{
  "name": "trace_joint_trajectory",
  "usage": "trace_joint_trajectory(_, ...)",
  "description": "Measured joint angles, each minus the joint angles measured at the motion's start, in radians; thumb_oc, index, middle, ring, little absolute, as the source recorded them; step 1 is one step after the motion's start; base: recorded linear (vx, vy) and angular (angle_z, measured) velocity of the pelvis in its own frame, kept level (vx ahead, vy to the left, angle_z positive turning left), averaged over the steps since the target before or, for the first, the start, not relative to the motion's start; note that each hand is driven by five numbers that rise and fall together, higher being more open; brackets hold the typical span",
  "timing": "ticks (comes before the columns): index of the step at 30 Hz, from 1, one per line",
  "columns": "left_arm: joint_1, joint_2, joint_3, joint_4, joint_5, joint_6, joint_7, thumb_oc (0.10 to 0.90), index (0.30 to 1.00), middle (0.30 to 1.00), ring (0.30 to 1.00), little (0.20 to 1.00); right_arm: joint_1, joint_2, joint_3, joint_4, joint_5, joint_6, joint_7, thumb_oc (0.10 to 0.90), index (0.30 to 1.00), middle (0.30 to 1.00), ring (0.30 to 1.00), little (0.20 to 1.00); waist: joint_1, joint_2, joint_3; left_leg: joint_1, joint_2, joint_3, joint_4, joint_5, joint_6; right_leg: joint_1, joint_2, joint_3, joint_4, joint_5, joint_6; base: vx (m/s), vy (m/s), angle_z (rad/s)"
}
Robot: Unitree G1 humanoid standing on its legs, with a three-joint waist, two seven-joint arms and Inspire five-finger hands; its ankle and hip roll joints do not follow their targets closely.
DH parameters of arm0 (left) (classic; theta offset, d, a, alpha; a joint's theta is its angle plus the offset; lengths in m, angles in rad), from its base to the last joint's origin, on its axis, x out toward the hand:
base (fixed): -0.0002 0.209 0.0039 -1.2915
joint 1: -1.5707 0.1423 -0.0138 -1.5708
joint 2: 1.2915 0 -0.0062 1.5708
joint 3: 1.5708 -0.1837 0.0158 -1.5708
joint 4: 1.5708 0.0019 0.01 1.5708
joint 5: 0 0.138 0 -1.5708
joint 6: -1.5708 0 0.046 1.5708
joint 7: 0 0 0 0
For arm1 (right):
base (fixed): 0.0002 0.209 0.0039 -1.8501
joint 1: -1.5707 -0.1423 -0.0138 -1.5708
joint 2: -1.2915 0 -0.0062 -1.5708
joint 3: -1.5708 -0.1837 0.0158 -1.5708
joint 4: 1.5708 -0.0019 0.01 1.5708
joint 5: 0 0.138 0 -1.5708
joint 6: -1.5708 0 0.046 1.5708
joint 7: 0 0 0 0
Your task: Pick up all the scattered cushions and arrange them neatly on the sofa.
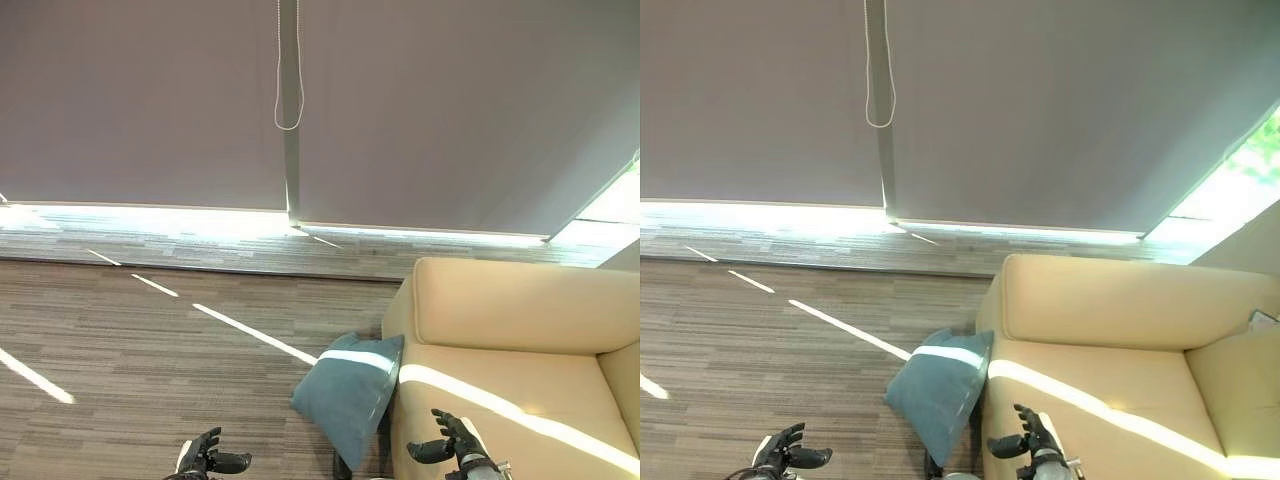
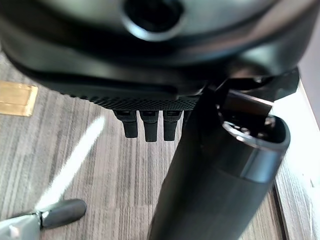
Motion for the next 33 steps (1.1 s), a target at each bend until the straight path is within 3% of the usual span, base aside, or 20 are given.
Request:
trace_joint_trajectory(4,0.001,0.000,0.000,0.000,-0.006,0.000,0.000,0.800,0.900,0.900,0.900,0.900,-0.005,-0.001,-0.001,-0.002,-0.001,0.000,-0.001,0.800,0.900,0.900,0.900,0.900,0.015,0.005,0.017,-0.050,-0.005,-0.032,0.048,0.001,-0.005,-0.005,-0.010,-0.021,0.002,0.004,-0.005,-0.16,-0.038,0.29)
trace_joint_trajectory(5,-0.018,0.000,-0.003,0.000,-0.007,0.000,0.000,0.800,0.900,0.900,0.900,0.900,-0.007,-0.004,-0.002,-0.002,0.000,0.002,-0.002,0.800,0.900,0.900,0.900,0.900,0.014,-0.005,0.034,-0.109,-0.018,-0.055,0.112,0.005,-0.013,-0.012,-0.030,-0.058,0.007,0.004,-0.005,-0.18,-0.020,0.80)
trace_joint_trajectory(7,-0.062,0.001,-0.004,0.000,-0.008,0.000,0.001,0.800,0.900,0.900,0.900,0.900,-0.007,-0.006,-0.001,-0.003,0.000,0.007,-0.005,0.800,0.900,0.900,0.900,0.900,-0.004,-0.038,0.066,-0.178,-0.045,-0.036,0.174,0.044,-0.079,-0.016,-0.083,-0.127,0.002,-0.005,-0.018,-0.10,0.038,1.28)
trace_joint_trajectory(8,-0.072,-0.002,-0.005,-0.001,-0.008,0.000,0.001,0.800,0.900,0.900,0.900,0.900,-0.007,-0.007,-0.002,-0.004,0.000,0.011,-0.006,0.800,0.900,0.900,0.900,0.900,-0.004,-0.045,0.071,-0.207,-0.011,0.052,0.196,0.034,-0.072,-0.024,-0.094,-0.160,0.001,-0.010,-0.027,-0.05,0.092,1.05)
trace_joint_trajectory(11,-0.058,-0.003,-0.006,0.031,-0.008,0.003,0.003,0.800,0.900,0.900,0.900,0.900,-0.031,-0.008,-0.003,-0.007,0.000,0.010,-0.011,0.800,0.900,0.900,0.900,0.900,-0.008,-0.051,0.075,-0.192,0.091,0.176,0.169,0.030,-0.069,-0.023,-0.094,-0.178,0.002,-0.012,-0.029,-0.01,0.121,0.32)
trace_joint_trajectory(14,-0.052,-0.008,-0.015,0.048,-0.007,0.019,0.000,0.800,0.900,0.900,0.900,0.900,-0.048,-0.013,-0.006,-0.005,0.001,0.008,-0.025,0.800,0.900,0.900,0.900,0.900,-0.030,-0.051,0.075,-0.157,0.128,0.163,0.116,0.037,-0.066,-0.007,-0.106,-0.202,0.010,-0.009,-0.006,-0.01,0.239,0.18)
trace_joint_trajectory(16,-0.056,-0.019,-0.017,0.048,-0.007,0.019,-0.001,0.800,0.900,0.900,0.900,0.900,-0.046,-0.017,-0.018,-0.005,0.001,0.008,-0.028,0.800,0.900,0.900,0.900,0.900,-0.039,-0.037,0.068,-0.142,0.125,0.159,0.082,0.040,-0.065,-0.007,-0.110,-0.213,0.012,-0.003,0.015,0.02,0.196,0.17)
trace_joint_trajectory(17,-0.056,-0.032,-0.023,0.048,-0.006,0.019,-0.003,0.800,0.900,0.900,0.900,0.900,-0.042,-0.027,-0.023,-0.004,0.000,0.008,-0.027,0.800,0.900,0.900,0.900,0.900,-0.041,-0.013,0.059,-0.130,0.120,0.142,0.045,0.055,-0.052,-0.013,-0.105,-0.214,0.014,0.003,0.033,0.00,0.213,0.07)
trace_joint_trajectory(19,-0.062,-0.030,-0.052,0.037,-0.004,0.019,-0.002,0.800,0.900,0.900,0.900,0.900,-0.028,-0.020,-0.021,-0.003,-0.001,0.008,-0.026,0.800,0.900,0.900,0.900,0.900,-0.042,-0.030,0.047,-0.111,0.071,0.135,0.008,0.077,-0.046,-0.030,-0.148,-0.196,0.034,0.010,0.067,-0.02,0.359,-0.01)
trace_joint_trajectory(20,-0.065,-0.028,-0.052,0.032,0.003,0.018,-0.004,0.800,0.900,0.900,0.900,0.900,-0.018,-0.008,-0.021,-0.003,-0.009,0.012,-0.026,0.800,0.900,0.900,0.900,0.900,-0.035,-0.038,0.038,-0.101,0.021,0.150,-0.007,0.076,-0.028,-0.062,-0.194,-0.168,0.083,0.028,0.076,-0.03,0.293,-0.19)
trace_joint_trajectory(23,-0.069,0.001,-0.049,0.032,0.006,0.018,-0.003,0.800,0.900,0.900,0.900,0.900,-0.023,0.007,0.017,-0.005,-0.013,0.012,-0.020,0.800,0.900,0.900,0.900,0.900,-0.037,-0.042,0.035,-0.093,-0.006,0.159,-0.016,0.077,-0.009,-0.075,-0.240,-0.158,0.125,0.019,0.091,0.00,0.155,0.01)
trace_joint_trajectory(24,-0.077,0.020,-0.046,0.034,0.014,0.018,-0.003,0.800,0.900,0.900,0.900,0.900,-0.016,0.014,0.025,-0.005,-0.014,0.012,-0.017,0.800,0.900,0.900,0.900,0.900,-0.043,-0.037,0.038,-0.086,-0.016,0.119,-0.015,0.066,0.011,-0.080,-0.234,-0.094,0.176,-0.017,0.117,0.09,0.152,0.55)
trace_joint_trajectory(25,-0.089,0.030,-0.040,0.035,0.022,0.019,-0.001,0.800,0.900,0.900,0.900,0.900,-0.009,0.022,0.029,-0.005,-0.014,0.013,-0.016,0.800,0.900,0.900,0.900,0.900,-0.061,-0.028,0.044,-0.072,-0.005,0.084,-0.026,0.071,0.026,-0.089,-0.194,0.021,0.229,-0.112,0.135,0.11,0.147,0.74)
trace_joint_trajectory(26,-0.093,0.046,-0.040,0.036,0.025,0.019,0.001,0.800,0.900,0.900,0.900,0.900,0.000,0.026,0.031,-0.009,-0.014,0.013,-0.008,0.800,0.900,0.900,0.900,0.900,-0.062,-0.022,0.046,-0.062,0.005,0.065,-0.036,0.077,0.027,-0.090,-0.146,0.067,0.252,-0.148,0.129,0.10,0.115,0.62)
trace_joint_trajectory(27,-0.094,0.060,-0.040,0.036,0.028,0.019,0.004,0.800,0.900,0.900,0.900,0.900,0.003,0.027,0.031,-0.009,-0.014,0.014,-0.002,0.800,0.900,0.900,0.900,0.900,-0.058,-0.025,0.044,-0.053,0.005,0.062,-0.038,0.077,0.027,-0.093,-0.124,0.072,0.257,-0.151,0.128,0.08,0.079,0.53)
trace_joint_trajectory(28,-0.087,0.074,-0.039,0.040,0.033,0.019,0.008,0.800,0.900,0.900,0.900,0.900,0.006,0.029,0.033,-0.004,-0.012,0.013,-0.001,0.800,0.900,0.900,0.900,0.900,-0.058,-0.034,0.036,-0.040,-0.003,0.044,-0.043,0.077,0.027,-0.083,-0.084,0.092,0.235,-0.144,0.099,0.05,0.041,0.51)
trace_joint_trajectory(29,-0.080,0.071,-0.041,0.042,0.033,0.019,0.011,0.800,0.900,0.900,0.900,0.900,0.009,0.021,0.030,0.002,-0.011,0.013,-0.002,0.800,0.900,0.900,0.900,0.900,-0.061,-0.025,0.030,-0.032,-0.001,0.024,-0.048,0.077,0.027,-0.051,-0.076,0.087,0.207,-0.128,0.067,0.03,0.022,0.50)
trace_joint_trajectory(32,-0.054,0.064,-0.040,0.039,0.033,0.017,0.006,0.800,0.900,0.900,0.900,0.900,-0.007,0.011,0.028,0.030,-0.006,0.010,-0.003,0.800,0.900,0.900,0.900,0.900,-0.047,-0.017,0.015,-0.042,0.005,-0.008,-0.047,0.082,0.016,0.008,-0.061,0.054,0.116,-0.094,0.060,0.07,0.024,0.45)
trace_joint_trajectory(33,-0.052,0.052,-0.041,0.046,0.034,0.019,0.002,0.800,0.900,0.900,0.900,0.900,-0.011,0.008,0.018,0.029,0.000,0.007,-0.003,0.800,0.900,0.900,0.900,0.900,-0.053,-0.018,0.015,-0.053,0.007,-0.046,-0.042,0.086,0.011,0.030,-0.061,0.025,0.095,-0.096,0.061,0.05,0.002,0.62)
